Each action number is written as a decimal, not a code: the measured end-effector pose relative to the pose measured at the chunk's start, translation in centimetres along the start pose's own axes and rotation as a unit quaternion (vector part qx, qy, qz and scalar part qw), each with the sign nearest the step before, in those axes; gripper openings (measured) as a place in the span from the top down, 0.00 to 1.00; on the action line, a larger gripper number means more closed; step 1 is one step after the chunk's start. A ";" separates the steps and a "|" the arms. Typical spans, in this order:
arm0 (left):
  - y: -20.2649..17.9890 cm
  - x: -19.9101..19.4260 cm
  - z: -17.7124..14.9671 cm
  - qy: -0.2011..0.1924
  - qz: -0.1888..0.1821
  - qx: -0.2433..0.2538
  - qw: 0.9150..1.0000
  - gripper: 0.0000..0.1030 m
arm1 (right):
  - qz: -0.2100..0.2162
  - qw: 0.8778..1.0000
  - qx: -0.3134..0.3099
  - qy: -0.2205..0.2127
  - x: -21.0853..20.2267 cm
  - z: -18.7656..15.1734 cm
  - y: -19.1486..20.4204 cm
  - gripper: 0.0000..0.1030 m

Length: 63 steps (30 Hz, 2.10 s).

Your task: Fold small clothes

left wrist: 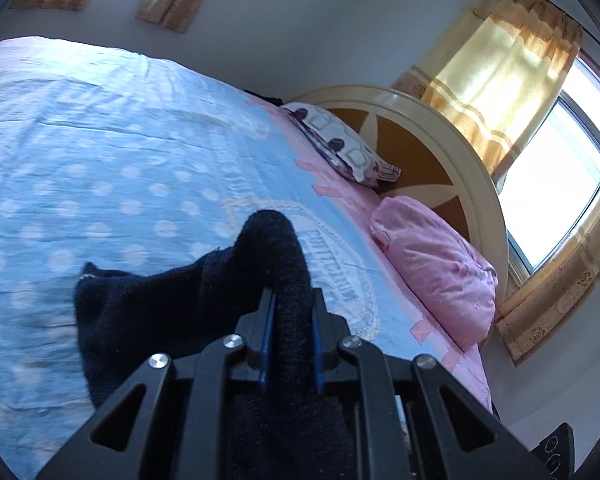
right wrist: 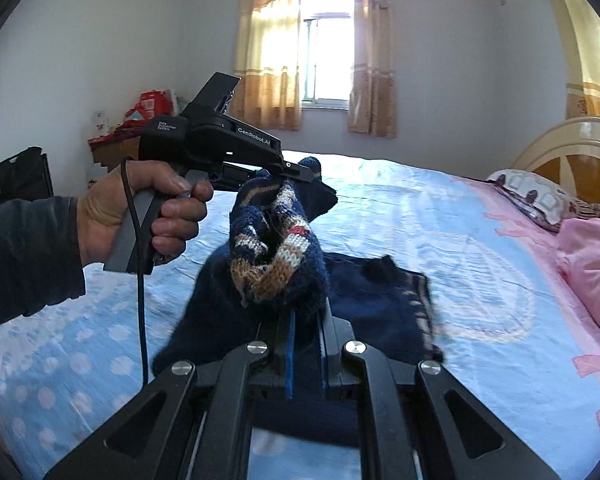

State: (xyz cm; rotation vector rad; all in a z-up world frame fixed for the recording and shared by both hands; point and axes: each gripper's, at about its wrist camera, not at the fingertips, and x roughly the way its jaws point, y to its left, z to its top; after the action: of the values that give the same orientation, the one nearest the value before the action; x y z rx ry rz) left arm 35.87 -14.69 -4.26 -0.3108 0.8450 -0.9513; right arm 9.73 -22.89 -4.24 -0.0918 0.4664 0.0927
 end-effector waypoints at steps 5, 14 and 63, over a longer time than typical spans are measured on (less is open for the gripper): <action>-2.2 3.8 -0.2 0.025 0.005 0.019 0.999 0.84 | -0.024 0.999 0.027 0.012 -0.7 -1.1 -3.3 0.93; -3.7 8.4 -1.2 0.061 0.003 0.026 0.998 0.91 | -0.041 0.996 0.071 0.042 -1.1 -3.4 -6.9 0.93; -2.0 -1.4 -17.3 0.071 0.139 0.157 0.975 0.07 | 0.022 0.971 0.180 0.156 5.9 -0.9 -12.5 0.54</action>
State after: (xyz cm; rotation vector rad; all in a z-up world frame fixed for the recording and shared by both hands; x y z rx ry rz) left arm 21.28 -12.59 -13.64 0.1477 0.8280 -0.8335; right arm 15.94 -34.99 -6.83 0.2642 0.7929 0.0358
